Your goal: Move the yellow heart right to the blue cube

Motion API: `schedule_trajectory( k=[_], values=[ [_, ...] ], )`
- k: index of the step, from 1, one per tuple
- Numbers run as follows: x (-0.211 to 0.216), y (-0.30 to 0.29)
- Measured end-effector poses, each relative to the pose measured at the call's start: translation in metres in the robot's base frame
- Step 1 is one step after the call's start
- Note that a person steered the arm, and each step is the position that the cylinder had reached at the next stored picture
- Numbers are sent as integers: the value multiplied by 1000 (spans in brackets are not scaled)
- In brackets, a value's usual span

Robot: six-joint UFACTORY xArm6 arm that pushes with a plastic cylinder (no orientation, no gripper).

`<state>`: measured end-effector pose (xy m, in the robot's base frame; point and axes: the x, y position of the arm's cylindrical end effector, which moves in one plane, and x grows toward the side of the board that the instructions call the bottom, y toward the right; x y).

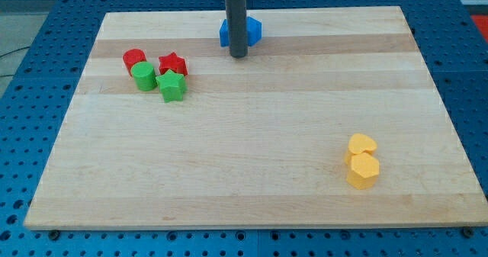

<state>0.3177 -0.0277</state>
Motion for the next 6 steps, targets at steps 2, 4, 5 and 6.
schedule_trajectory(
  k=[2,4,5,6],
  values=[
    [71,76],
    [94,89],
    [101,98],
    [107,118]
  ],
)
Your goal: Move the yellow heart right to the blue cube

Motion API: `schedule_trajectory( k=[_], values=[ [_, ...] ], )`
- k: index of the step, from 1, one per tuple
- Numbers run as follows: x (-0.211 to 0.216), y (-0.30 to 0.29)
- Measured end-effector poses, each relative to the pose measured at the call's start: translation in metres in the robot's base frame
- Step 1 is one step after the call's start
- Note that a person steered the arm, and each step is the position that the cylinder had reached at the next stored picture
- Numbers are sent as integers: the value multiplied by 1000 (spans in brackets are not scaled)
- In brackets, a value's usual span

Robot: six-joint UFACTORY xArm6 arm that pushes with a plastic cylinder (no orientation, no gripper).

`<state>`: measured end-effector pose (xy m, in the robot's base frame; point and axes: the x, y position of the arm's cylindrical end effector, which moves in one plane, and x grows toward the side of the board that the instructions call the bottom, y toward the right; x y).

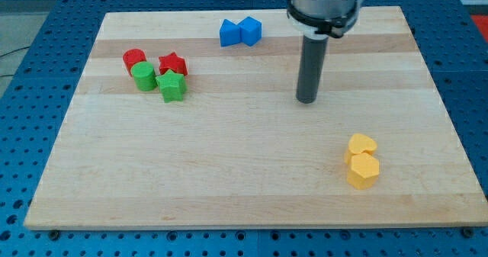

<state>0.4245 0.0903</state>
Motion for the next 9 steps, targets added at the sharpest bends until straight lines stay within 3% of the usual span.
schedule_trajectory(
  k=[8,9],
  values=[
    [-32,13],
    [-53,49]
  ],
)
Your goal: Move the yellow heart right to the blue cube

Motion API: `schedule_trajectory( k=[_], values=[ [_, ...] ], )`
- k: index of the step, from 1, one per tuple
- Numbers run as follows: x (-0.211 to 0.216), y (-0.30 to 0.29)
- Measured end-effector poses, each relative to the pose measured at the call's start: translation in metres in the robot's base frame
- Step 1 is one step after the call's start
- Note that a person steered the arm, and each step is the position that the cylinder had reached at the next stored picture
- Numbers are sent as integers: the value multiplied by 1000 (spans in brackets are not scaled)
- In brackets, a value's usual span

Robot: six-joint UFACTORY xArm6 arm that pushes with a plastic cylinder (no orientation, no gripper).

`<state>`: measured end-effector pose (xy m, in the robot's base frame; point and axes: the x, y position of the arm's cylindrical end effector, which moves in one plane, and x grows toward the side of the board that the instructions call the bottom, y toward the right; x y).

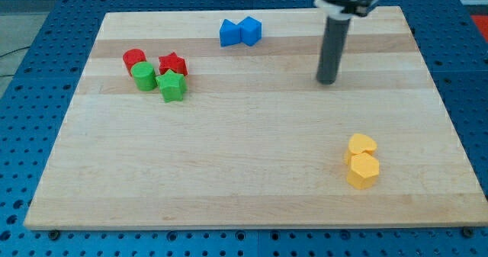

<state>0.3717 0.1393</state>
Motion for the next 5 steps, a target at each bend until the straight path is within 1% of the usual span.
schedule_trajectory(
  k=[1,2,3,4,5],
  values=[
    [-2,37],
    [11,98],
    [46,160],
    [128,180],
    [196,148]
  ],
)
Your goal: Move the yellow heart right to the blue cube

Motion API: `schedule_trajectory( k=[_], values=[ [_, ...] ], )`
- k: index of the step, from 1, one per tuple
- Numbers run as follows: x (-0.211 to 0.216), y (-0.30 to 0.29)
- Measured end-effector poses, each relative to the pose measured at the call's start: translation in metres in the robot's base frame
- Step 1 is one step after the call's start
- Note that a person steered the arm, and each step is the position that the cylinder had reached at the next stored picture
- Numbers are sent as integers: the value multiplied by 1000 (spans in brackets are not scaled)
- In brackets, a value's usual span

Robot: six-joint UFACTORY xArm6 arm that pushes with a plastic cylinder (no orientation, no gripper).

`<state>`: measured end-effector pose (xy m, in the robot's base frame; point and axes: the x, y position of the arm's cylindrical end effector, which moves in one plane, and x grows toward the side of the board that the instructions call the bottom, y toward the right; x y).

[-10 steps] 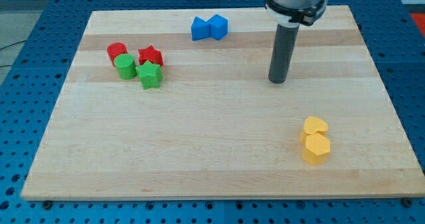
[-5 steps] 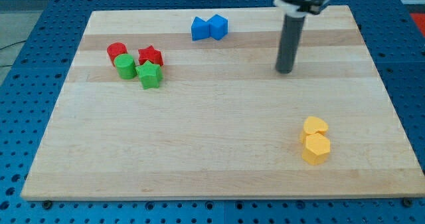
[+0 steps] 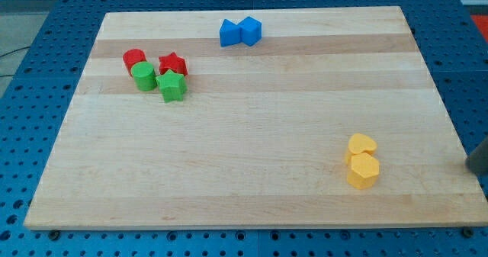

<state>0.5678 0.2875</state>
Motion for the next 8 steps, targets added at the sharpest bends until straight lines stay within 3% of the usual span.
schedule_trajectory(
  k=[4,5,8],
  values=[
    [42,-112],
    [21,-143],
    [-98,-145]
  ],
)
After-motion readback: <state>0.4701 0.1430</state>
